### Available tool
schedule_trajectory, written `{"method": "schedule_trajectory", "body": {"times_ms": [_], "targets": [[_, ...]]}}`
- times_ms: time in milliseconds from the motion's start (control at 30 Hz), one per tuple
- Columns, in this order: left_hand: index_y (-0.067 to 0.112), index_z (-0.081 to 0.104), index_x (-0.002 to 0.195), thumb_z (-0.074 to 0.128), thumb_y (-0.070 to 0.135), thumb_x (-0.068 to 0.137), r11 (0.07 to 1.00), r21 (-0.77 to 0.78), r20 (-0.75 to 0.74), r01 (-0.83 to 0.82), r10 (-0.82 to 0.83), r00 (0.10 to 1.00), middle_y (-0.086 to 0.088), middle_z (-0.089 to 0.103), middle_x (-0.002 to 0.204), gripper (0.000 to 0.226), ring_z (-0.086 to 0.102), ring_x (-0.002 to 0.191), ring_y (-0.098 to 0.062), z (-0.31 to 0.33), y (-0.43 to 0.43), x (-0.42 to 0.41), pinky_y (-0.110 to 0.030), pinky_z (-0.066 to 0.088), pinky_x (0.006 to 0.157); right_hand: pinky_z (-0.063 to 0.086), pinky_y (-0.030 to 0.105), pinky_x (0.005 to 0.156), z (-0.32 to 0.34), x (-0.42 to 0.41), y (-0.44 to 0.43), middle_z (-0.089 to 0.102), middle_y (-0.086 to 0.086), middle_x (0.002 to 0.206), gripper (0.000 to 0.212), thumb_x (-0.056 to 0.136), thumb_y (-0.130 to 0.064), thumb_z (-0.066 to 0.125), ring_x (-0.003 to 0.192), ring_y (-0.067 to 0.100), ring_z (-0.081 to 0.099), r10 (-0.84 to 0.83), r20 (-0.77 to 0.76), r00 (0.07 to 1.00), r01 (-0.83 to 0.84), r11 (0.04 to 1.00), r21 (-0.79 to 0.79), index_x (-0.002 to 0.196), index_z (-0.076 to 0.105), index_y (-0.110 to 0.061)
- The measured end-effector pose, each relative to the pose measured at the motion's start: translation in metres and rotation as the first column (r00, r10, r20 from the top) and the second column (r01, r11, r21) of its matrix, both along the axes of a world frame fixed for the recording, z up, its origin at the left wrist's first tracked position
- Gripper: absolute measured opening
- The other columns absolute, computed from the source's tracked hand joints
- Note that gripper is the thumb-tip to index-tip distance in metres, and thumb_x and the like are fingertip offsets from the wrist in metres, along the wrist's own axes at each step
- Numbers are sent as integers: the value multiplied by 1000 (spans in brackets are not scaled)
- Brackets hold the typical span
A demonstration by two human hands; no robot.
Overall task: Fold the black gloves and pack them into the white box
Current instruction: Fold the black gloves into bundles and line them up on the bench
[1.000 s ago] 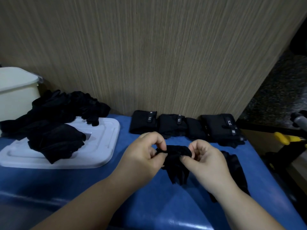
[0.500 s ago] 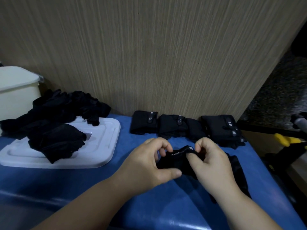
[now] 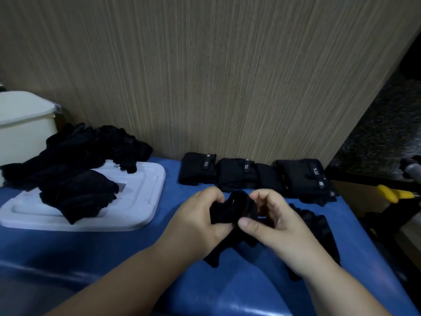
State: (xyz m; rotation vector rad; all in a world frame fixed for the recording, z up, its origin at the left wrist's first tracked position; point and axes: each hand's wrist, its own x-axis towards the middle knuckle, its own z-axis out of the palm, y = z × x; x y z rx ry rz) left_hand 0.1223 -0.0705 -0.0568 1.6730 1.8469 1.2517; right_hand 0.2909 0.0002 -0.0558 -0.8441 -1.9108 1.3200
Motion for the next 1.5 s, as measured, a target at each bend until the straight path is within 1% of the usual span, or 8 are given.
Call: {"method": "schedule_trajectory", "body": {"times_ms": [233,433,600,767,967,1067,1267,1500], "targets": [[25,56,78,80,26,72,985,-145,355,88,-31,934,15,62,64,25,58,61,2,3,7,-5,-17,45,62,51,34,75,1,-1,0,70,3,83,4,87,-17,69,79,19,66,-19,-21,1000,16,995,-101,85,69,-21],[22,54,96,77,51,71,976,-159,512,151,-50,857,12,65,77,44,57,63,3,3,7,-7,-14,42,59,51,42,86,4,-1,-1,72,14,94,9,85,-17,64,89,26,67,14,-111,994,-43,964,-263,87,72,-21],[16,57,118,63,28,90,972,-117,636,205,-85,767,-7,72,88,30,68,81,-15,9,7,-8,-25,51,73,52,34,83,2,-3,-1,71,19,100,15,90,-8,58,91,26,66,22,-199,980,-99,917,-386,92,72,-13],[21,63,82,53,28,96,974,-159,765,159,19,644,-1,64,78,18,55,78,-18,12,8,-11,-32,38,73,58,28,75,7,-3,1,72,19,99,18,92,-5,50,88,25,70,-55,-264,963,-76,883,-463,98,67,-5],[18,56,77,51,25,98,980,-188,792,58,116,599,5,63,64,22,60,54,-4,11,9,-11,-19,47,50,50,31,69,11,2,4,73,2,91,41,65,-41,68,79,14,67,-97,-135,986,13,854,-521,97,65,-15],[16,58,88,51,21,98,979,-205,784,8,160,600,0,66,71,14,63,61,-10,9,10,-13,-24,49,50,51,38,76,10,3,5,73,12,101,57,68,-26,80,87,24,66,1,-72,997,-41,831,-555,118,57,-9],[22,60,107,49,17,99,966,-255,765,-32,222,605,-9,68,97,15,64,81,-24,8,13,-17,-31,50,61,48,34,70,8,5,18,69,9,76,27,84,-3,63,69,20,66,-225,-122,967,131,844,-520,111,60,-8],[15,58,117,48,0,96,958,-228,838,174,102,537,-15,68,105,28,66,80,-20,9,8,-10,-28,55,61,58,32,65,12,13,30,71,18,90,15,91,-7,59,75,21,70,-354,-171,919,249,860,-446,105,63,-8]]}}
